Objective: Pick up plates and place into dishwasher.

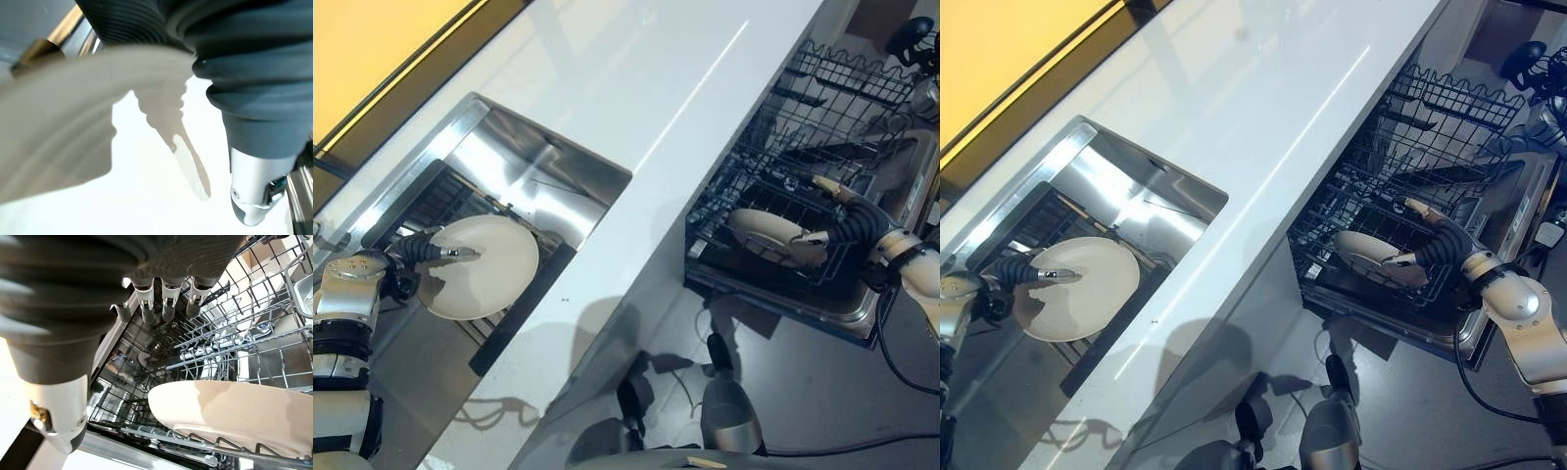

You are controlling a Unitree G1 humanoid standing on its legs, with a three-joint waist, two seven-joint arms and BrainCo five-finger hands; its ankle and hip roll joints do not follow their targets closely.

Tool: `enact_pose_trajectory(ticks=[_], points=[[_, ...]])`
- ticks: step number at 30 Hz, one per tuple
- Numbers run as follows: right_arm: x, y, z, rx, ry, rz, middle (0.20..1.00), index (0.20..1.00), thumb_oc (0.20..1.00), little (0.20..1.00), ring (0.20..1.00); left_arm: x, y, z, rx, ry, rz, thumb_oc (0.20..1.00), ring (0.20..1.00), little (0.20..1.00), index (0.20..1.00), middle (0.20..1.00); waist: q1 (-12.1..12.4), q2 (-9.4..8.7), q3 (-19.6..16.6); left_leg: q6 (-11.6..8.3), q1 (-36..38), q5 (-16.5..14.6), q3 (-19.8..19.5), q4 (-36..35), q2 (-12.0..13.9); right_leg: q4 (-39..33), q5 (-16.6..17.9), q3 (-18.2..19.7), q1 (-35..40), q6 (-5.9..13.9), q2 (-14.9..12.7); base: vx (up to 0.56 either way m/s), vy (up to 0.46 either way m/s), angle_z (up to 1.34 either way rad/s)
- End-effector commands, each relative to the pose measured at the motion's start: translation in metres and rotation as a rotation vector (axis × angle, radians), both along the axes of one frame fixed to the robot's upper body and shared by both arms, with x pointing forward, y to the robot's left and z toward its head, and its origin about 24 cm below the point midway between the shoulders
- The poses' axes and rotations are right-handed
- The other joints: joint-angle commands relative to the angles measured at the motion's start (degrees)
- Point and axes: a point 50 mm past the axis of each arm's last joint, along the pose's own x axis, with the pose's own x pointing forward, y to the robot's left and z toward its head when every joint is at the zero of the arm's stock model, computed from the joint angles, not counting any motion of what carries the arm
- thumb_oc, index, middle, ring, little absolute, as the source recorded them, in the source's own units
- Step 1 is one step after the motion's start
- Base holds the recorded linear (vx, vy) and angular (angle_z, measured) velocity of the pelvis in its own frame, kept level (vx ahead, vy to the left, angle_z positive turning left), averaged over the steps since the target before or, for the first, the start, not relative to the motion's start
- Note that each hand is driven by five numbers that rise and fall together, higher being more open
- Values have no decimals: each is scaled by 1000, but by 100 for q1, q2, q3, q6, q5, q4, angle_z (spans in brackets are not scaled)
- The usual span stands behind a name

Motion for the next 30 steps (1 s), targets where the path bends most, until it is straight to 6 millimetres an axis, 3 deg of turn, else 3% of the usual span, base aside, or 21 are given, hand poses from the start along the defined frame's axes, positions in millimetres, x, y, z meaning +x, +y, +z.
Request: enact_pose_trajectory(ticks=[1, 7, 8, 9, 10, 24, 30], points=[[-9, -2, 17, 32, -93, 22, 1000, 1000, 1000, 1000, 1000, -42, 37, -17, 92, 211, 106, 1000, 1000, 1000, 1000, 1000, 239, -378, -650, 17, -509, -191, -173, 544, -6, 729, -593, -109, -196, 236, -331, -13, -27, 3], [-12, -4, 14, 37, -82, 19, 1000, 1000, 1000, 1000, 1000, -40, 28, -16, 65, 213, 11, 1000, 1000, 1000, 1000, 1000, 261, -347, -723, 12, -471, -189, -187, 519, -3, 703, -591, -134, -158, 233, -308, 0, 0, 0], [-13, -5, 13, 38, -79, 18, 1000, 1000, 1000, 1000, 1000, -40, 27, -16, 65, 212, 2, 915, 915, 915, 915, 915, 268, -346, -735, 11, -464, -191, -186, 517, 0, 698, -590, -140, -151, 236, -309, 0, 0, 0], [-13, -5, 12, 39, -77, 14, 1000, 1000, 1000, 1000, 1000, -39, 25, -16, 66, 210, -15, 511, 511, 511, 511, 511, 280, -349, -758, 10, -450, -197, -185, 515, 2, 689, -592, -151, -134, 241, -309, 0, 0, 0], [-13, -6, 12, 41, -77, 12, 1000, 1000, 1000, 1000, 1000, -39, 24, -14, 66, 204, -28, 200, 200, 200, 200, 200, 286, -353, -766, 10, -446, -201, -186, 516, 2, 686, -592, -155, -127, 242, -307, 0, 0, 0], [-16, -9, 7, 62, -66, 5, 1000, 1000, 1000, 1000, 1000, -29, 20, 4, 72, 106, -69, 200, 200, 200, 200, 200, 318, -389, -870, 24, -392, -207, -193, 449, 3, 659, -597, -188, -82, 267, -284, 0, -6, 2], [-16, -9, 3, 71, -64, 0, 1000, 1000, 1000, 1000, 1000, -25, 13, 10, -1, 41, -94, 200, 200, 200, 200, 200, 365, -410, -902, 28, -385, -205, -211, 421, -2, 646, -603, -224, -56, 269, -282, 0, -2, 1]])
